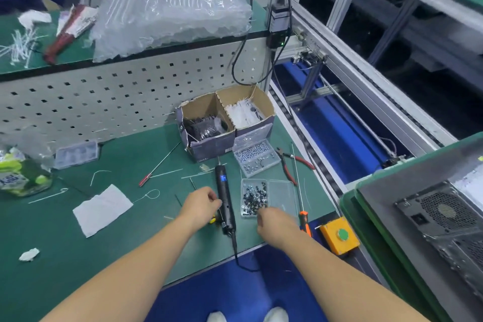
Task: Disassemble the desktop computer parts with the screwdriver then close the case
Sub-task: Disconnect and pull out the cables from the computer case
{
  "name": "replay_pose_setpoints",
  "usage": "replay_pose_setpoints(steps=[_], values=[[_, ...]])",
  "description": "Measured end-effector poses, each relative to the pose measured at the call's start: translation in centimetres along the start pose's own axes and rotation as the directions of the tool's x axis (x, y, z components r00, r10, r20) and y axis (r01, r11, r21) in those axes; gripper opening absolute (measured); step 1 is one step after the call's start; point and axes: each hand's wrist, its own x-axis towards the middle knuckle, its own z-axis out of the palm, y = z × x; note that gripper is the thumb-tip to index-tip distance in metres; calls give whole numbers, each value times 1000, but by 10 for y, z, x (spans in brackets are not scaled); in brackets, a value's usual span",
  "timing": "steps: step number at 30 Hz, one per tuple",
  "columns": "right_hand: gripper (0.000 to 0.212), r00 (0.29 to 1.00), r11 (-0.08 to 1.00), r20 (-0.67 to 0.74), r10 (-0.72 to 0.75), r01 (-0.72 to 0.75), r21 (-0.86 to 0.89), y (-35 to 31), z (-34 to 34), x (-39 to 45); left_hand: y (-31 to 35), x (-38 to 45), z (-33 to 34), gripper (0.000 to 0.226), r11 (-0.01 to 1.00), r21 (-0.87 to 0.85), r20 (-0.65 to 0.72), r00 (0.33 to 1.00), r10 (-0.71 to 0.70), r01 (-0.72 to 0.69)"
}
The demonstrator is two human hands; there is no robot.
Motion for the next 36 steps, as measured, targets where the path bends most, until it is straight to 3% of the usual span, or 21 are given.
replay_pose_setpoints(steps=[3,6,9,12,17,19,21,24,29,36], values=[[25,1000,1000,13,-9,9,6,8,-6,14,20,4,10,6,999,-28,-16,1000,22,-23],[23,998,998,-2,-55,56,12,12,-20,29,54,16,8,4,995,-31,-122,988,92,-96],[22,993,995,-73,-92,95,39,12,-44,46,97,36,-9,2,981,-30,-215,960,180,-190],[19,981,991,-163,-106,117,63,6,-75,59,136,57,-30,7,975,-1,-225,950,216,-222],[8,946,979,-291,-140,176,102,-9,-131,98,186,116,-61,12,957,152,-294,913,283,-248],[10,936,983,-334,-109,153,106,-12,-145,113,202,146,-67,14,941,265,-238,931,277,-212],[15,912,986,-398,-100,143,81,-13,-154,128,213,176,-62,17,911,359,-86,965,247,-202],[27,821,991,-567,-64,119,59,-20,-174,156,220,215,-51,14,895,416,84,986,142,-164],[25,845,997,-530,-67,81,4,-28,-192,194,213,266,-40,29,890,453,52,998,30,-50],[28,884,998,-467,-35,51,21,-24,-186,207,204,277,-29,22,900,434,65,998,2,-30]])
